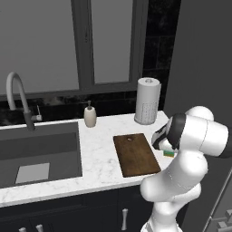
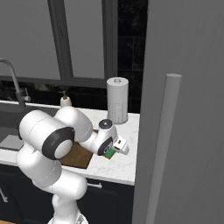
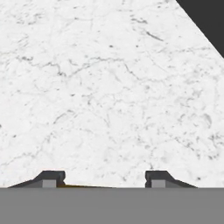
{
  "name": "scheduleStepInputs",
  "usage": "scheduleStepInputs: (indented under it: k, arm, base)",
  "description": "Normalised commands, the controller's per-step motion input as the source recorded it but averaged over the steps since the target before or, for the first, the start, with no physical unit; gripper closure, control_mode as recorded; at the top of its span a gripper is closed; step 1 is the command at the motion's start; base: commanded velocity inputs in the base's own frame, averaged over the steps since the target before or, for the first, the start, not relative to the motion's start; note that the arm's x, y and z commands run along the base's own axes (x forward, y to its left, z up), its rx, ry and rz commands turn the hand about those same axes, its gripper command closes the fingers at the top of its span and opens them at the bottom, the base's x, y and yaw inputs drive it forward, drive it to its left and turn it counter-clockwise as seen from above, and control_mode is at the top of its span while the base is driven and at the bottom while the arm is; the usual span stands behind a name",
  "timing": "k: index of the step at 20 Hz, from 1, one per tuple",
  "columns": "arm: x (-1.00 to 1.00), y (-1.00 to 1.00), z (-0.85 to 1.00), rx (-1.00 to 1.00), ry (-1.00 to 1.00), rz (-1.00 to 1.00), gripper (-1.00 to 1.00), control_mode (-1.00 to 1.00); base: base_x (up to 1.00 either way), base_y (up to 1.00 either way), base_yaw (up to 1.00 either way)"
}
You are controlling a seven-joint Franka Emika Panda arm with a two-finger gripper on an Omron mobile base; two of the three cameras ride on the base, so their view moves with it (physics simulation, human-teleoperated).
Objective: Pick up the sponge from the counter and clean the cutting board by briefly scrubbing or pressing down on the cutting board. Once finished, release the sponge.
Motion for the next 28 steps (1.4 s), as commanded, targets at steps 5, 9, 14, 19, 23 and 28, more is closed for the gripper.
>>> scheduleStepInputs:
  k: [5,9,14,19,23,28]
  arm:
    - [0.03,0.00,0.00,0.00,0.00,0.00,-1.00,-1.00]
    - [0.09,0.03,0.04,0.00,-0.01,0.00,-1.00,-1.00]
    - [0.04,0.11,0.20,0.00,-0.02,0.00,-1.00,-1.00]
    - [0.00,0.18,0.36,0.00,0.00,0.00,-1.00,-1.00]
    - [0.00,0.15,0.51,0.00,0.00,0.00,-1.00,-1.00]
    - [0.00,0.15,0.60,0.00,0.00,0.00,-1.00,-1.00]
  base:
    - [0.00,0.00,0.00]
    - [0.00,0.00,0.00]
    - [0.00,0.00,0.00]
    - [0.00,0.00,0.00]
    - [0.00,0.00,0.00]
    - [0.00,0.00,0.00]
